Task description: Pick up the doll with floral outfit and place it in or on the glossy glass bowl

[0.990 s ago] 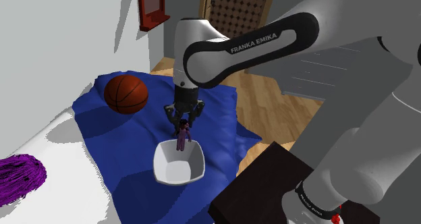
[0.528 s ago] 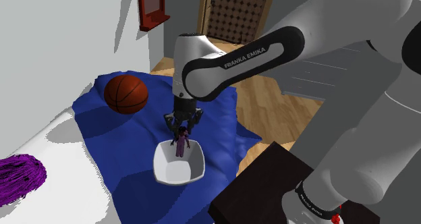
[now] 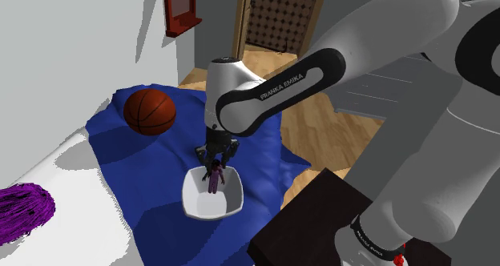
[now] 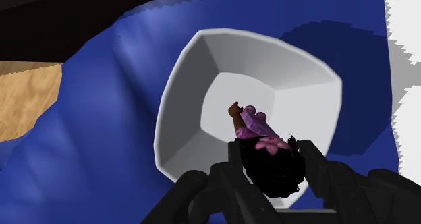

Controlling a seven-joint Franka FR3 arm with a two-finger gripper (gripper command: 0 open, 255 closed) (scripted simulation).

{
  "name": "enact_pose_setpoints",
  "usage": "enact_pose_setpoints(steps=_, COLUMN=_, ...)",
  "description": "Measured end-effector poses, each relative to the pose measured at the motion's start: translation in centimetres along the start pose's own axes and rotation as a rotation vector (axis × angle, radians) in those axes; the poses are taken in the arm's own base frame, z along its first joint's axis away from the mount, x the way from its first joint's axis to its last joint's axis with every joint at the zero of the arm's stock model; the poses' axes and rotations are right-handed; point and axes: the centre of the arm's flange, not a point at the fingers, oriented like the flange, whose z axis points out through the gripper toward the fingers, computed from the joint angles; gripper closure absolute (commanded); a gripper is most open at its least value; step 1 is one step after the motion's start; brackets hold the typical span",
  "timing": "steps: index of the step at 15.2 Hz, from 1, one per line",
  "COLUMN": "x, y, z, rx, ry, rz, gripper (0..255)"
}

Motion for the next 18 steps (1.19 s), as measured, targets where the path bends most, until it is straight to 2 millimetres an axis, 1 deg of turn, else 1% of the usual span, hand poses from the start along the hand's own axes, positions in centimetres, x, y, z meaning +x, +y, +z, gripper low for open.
enact_pose_setpoints(steps=6, x=0.1, y=0.0, z=0.3, rx=0.000, ry=0.001, rz=0.000, gripper=255)
enact_pose_setpoints(steps=7, x=0.1, y=0.0, z=0.3, rx=0.000, ry=0.001, rz=0.000, gripper=0)
enact_pose_setpoints(steps=13, x=0.1, y=0.0, z=0.3, rx=0.000, ry=0.001, rz=0.000, gripper=0)
enact_pose_setpoints(steps=14, x=0.0, y=0.0, z=-0.2, rx=0.001, ry=0.001, rz=0.000, gripper=0)
enact_pose_setpoints(steps=17, x=0.3, y=0.0, z=-3.5, rx=0.001, ry=0.002, rz=0.000, gripper=0)
enact_pose_setpoints(steps=18, x=0.2, y=0.1, z=-4.2, rx=0.001, ry=0.002, rz=0.000, gripper=0)
